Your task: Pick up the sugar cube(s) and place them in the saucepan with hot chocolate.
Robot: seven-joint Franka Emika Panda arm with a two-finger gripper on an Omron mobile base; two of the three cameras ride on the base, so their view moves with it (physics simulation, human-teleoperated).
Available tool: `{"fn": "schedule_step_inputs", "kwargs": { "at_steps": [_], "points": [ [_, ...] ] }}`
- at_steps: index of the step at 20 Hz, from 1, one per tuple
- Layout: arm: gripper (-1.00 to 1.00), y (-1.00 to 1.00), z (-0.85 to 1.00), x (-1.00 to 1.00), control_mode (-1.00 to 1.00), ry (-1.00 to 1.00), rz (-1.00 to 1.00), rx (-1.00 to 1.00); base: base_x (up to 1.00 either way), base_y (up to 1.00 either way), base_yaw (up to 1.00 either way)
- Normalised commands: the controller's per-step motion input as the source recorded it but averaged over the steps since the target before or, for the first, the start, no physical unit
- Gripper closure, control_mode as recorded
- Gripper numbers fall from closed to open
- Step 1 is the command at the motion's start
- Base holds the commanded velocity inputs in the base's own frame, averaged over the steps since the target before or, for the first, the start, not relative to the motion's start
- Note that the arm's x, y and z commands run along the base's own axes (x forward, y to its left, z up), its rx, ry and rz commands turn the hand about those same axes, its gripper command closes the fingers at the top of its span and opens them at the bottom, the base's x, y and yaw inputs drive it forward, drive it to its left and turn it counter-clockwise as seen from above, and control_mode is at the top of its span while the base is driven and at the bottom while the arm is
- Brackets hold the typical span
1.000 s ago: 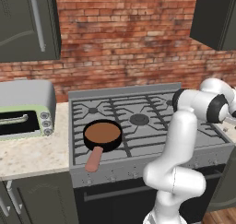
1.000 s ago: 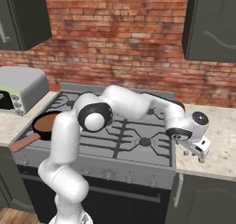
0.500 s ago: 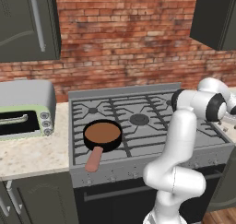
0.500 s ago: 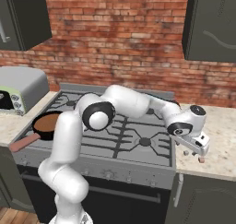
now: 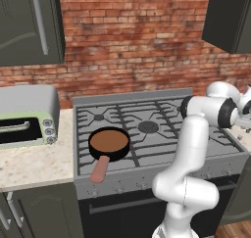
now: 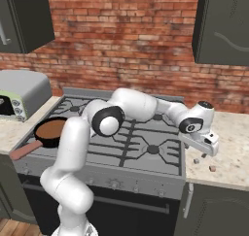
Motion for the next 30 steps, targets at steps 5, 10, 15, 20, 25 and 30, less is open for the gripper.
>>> {"fn": "schedule_step_inputs", "kwargs": {
  "at_steps": [5, 10, 15, 20, 25, 30],
  "points": [
    [-1.0, -0.4, -0.02, 0.0, -1.0, 0.0, -0.03, 0.06, 0.0, 0.0, 0.0],
    [-1.0, -0.17, 0.0, -0.13, -1.0, 0.0, 0.0, 0.06, 0.0, 0.0, 0.0],
    [-1.0, 0.27, 0.0, -0.38, -1.0, 0.0, 0.03, 0.0, 0.0, 0.0, 0.0],
    [-1.0, 0.27, 0.0, -0.19, -1.0, 0.0, 0.02, 0.0, 0.0, 0.0, 0.0],
    [-1.0, 0.26, -0.05, 0.0, -1.0, 0.0, 0.0, 0.0, 0.0, 0.0, 0.0],
    [-1.0, 0.0, -0.05, 0.15, -1.0, 0.0, 0.0, 0.0, 0.0, 0.0, 0.0]
  ]
}}
